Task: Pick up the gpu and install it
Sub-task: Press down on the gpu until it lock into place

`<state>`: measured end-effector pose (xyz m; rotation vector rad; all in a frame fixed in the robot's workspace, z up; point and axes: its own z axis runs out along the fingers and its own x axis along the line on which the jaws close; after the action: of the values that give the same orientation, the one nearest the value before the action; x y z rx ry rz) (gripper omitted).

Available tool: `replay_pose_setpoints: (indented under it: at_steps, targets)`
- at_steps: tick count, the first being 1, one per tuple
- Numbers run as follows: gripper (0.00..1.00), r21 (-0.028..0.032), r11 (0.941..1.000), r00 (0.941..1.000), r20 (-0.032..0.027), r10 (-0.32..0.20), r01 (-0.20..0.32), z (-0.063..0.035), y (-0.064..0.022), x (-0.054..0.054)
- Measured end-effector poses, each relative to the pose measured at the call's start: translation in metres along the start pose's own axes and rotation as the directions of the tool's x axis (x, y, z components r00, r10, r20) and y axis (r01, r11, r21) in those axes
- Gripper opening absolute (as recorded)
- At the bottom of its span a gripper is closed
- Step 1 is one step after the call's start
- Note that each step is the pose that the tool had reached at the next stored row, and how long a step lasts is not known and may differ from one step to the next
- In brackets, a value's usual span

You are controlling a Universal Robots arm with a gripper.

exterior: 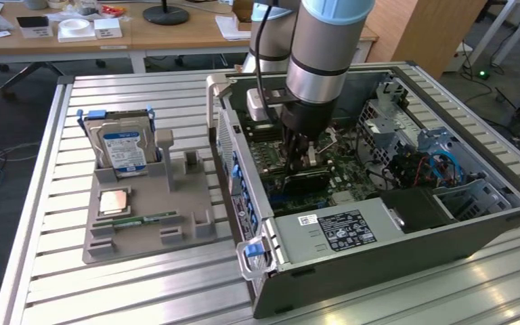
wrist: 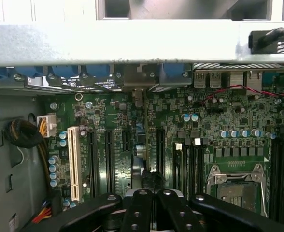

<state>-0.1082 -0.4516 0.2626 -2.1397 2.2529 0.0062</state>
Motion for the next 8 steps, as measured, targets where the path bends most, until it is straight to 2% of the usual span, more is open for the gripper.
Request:
replay_pose_setpoints:
  at_steps: [8]
  targets:
    - [0.11, 0.0000, 1.0000, 1.0000, 0.0000, 0.000, 0.000, 0.0016, 0.0002, 0.0000]
